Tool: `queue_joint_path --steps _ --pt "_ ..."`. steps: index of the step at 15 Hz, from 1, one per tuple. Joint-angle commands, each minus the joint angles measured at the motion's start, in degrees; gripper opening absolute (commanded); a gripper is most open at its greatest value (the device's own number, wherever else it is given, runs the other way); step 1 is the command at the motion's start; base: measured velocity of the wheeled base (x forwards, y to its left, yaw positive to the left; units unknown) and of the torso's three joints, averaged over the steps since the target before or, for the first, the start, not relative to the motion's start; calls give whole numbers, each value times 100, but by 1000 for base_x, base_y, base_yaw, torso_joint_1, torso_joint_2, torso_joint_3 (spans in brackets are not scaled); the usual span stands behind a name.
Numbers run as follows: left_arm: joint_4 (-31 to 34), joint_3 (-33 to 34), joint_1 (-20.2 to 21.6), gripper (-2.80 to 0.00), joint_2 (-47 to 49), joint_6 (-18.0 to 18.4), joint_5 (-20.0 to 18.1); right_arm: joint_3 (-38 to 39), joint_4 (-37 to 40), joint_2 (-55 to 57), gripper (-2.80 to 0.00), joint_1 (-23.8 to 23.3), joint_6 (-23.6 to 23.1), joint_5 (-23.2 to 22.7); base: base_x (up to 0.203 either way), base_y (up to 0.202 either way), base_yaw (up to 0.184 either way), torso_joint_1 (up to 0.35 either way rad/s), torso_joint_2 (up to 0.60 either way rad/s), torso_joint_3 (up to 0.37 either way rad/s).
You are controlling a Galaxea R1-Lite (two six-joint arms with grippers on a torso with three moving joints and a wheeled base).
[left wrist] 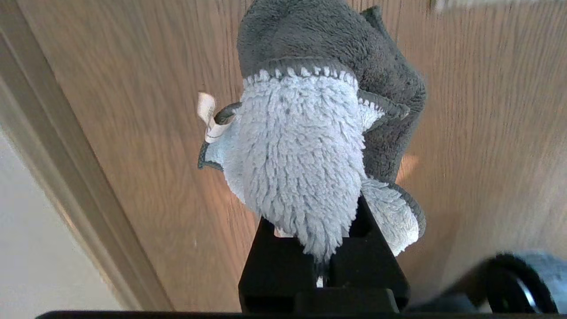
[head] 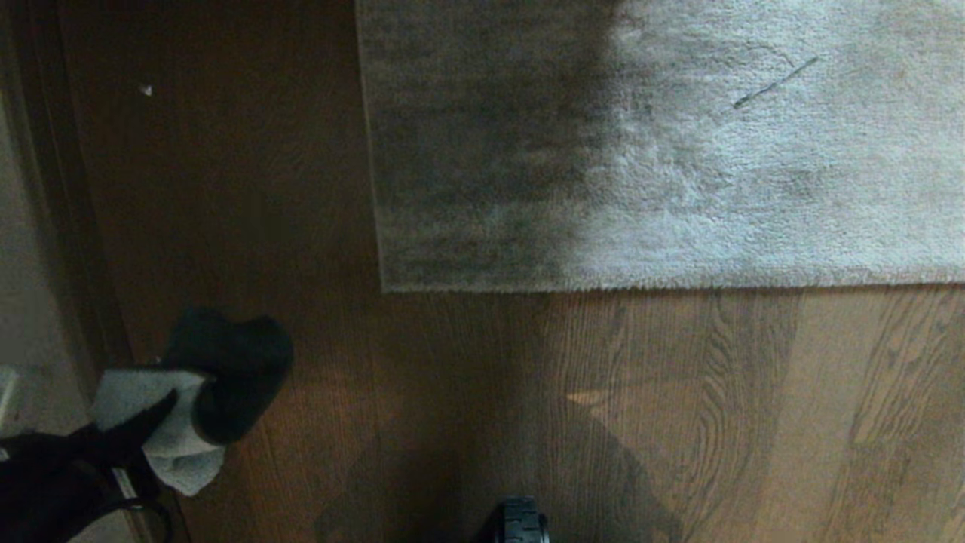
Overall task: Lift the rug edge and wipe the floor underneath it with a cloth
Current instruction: Pick up the rag
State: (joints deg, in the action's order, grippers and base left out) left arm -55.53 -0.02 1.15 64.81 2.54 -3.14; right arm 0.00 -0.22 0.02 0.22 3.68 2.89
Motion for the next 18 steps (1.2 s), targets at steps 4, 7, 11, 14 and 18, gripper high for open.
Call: queue_joint_path --steps 4,7,11,14,18 --pt "782 1 17 -280 -809 1 -2 0 -4 -2 -280 -2 1 1 0 0 0 0 0 0" --pt "1137 0 8 -280 -1129 1 -3 0 -4 -2 -280 4 1 1 0 0 0 0 0 0" --pt "1333 -6 -9 -280 -1378 1 -3 0 -4 -2 -280 4 -6 1 0 0 0 0 0 0" --pt "1447 2 -9 -280 -1602 -7 -11 0 -4 -2 -280 4 1 1 0 0 0 0 0 0" --pt "2011 1 -18 -280 -2133 -7 -11 0 -4 -2 -280 4 1 1 0 0 0 0 0 0"
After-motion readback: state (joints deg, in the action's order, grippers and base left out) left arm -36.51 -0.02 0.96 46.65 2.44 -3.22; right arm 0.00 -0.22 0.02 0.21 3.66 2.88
